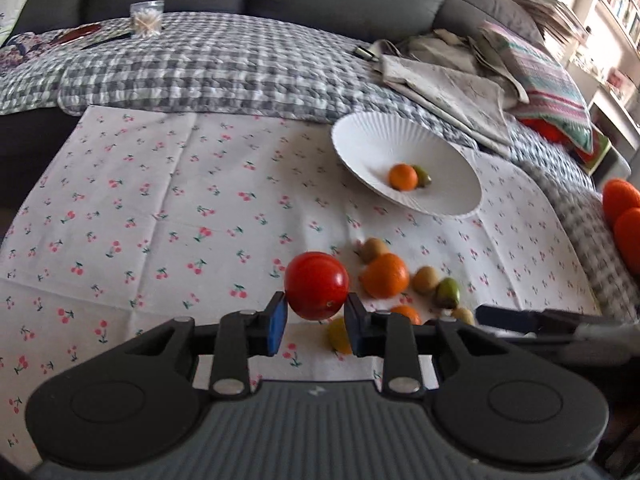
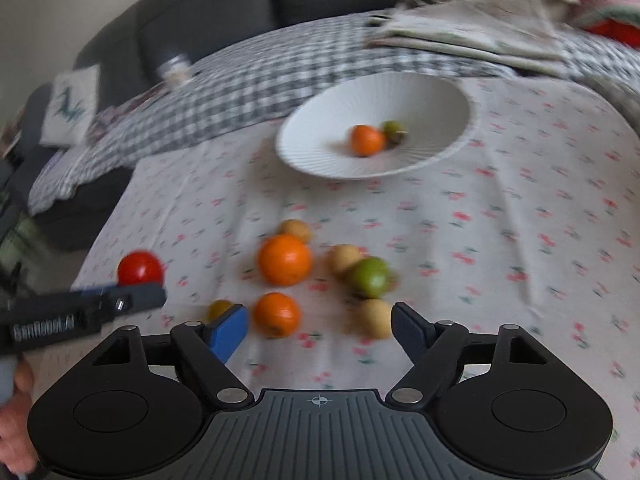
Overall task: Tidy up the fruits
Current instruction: 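Grasp the red tomato with the left tool while the right tool grasps an orange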
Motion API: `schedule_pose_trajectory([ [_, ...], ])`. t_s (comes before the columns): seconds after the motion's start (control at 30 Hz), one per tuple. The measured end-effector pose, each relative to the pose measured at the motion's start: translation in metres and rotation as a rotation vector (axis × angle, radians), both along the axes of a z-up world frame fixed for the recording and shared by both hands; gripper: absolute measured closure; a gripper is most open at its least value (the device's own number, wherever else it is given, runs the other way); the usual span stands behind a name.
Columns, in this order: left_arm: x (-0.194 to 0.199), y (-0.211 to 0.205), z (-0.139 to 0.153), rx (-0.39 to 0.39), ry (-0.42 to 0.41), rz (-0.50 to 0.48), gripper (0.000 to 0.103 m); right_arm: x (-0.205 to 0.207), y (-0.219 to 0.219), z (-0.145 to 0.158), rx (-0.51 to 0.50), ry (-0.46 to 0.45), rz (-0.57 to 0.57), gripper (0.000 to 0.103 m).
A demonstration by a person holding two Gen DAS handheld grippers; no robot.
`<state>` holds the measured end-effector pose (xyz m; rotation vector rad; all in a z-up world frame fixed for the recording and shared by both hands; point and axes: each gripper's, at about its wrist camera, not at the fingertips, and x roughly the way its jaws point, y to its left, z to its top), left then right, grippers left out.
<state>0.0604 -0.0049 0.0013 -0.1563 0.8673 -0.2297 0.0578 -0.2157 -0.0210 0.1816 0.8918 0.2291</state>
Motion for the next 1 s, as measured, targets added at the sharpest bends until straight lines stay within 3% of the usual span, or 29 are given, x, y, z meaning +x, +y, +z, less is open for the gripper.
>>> schedule_pose_trajectory([
  [0.23, 0.004, 0.011, 0.001, -0.014, 0.004, 0.034, 0.074, 0.016, 0.026, -0.018, -0.030, 0.011, 0.038, 0.055],
  [0.4, 0.005, 0.010, 0.001, -0.013, 0.004, 0.028, 0.074, 0.024, 0.025, -0.031, -0.017, 0.020, 0.040, 0.064],
  [0.43, 0.005, 0.009, 0.001, -0.010, 0.002, 0.026, 0.074, 0.024, 0.026, -0.031, -0.011, 0.013, 0.044, 0.074],
  [0.53, 0.004, 0.007, 0.000, 0.003, 0.001, 0.021, 0.074, 0.020, 0.030, -0.024, -0.036, 0.001, 0.045, 0.073],
  [1.0, 0.014, 0.000, 0.007, 0.018, -0.029, 0.032, 0.074, 0.016, -0.003, 0.012, 0.035, -0.047, -0.065, 0.073],
])
